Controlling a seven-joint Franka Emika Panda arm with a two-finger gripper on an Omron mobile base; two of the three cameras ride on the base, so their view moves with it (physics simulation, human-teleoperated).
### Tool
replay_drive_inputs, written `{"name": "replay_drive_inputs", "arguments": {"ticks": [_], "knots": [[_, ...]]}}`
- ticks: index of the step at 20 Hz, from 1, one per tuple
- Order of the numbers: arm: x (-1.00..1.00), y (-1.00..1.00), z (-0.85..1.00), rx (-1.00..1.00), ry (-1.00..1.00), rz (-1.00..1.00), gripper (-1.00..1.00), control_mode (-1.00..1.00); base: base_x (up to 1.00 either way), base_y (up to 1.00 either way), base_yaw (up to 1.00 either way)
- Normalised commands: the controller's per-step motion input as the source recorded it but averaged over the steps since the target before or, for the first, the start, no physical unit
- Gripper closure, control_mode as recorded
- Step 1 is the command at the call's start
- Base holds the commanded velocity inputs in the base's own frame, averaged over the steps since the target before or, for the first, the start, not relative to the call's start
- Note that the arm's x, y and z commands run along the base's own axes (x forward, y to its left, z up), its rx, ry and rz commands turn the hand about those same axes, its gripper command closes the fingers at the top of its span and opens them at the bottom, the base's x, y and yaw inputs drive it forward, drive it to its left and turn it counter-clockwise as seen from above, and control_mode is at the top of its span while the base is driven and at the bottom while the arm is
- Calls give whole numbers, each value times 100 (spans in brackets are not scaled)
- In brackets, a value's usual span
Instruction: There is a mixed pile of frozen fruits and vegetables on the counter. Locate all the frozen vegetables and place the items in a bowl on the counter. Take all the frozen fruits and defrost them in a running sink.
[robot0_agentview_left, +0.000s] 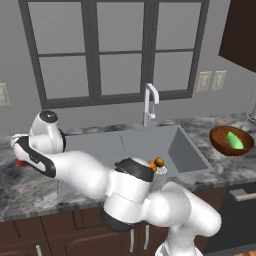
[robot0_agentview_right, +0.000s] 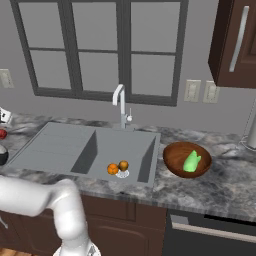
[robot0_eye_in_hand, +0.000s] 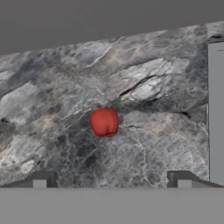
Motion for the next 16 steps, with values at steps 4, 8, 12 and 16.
{"name": "replay_drive_inputs", "arguments": {"ticks": [4,8,12,16], "knots": [[31,33,-18,0,9,-3,-100,-100,0,0,0],[32,37,-23,-1,3,-2,-100,-100,0,0,0],[33,35,-19,-1,0,-1,-100,-100,0,0,0],[22,20,-20,-1,3,-2,-100,-100,0,0,0]]}}
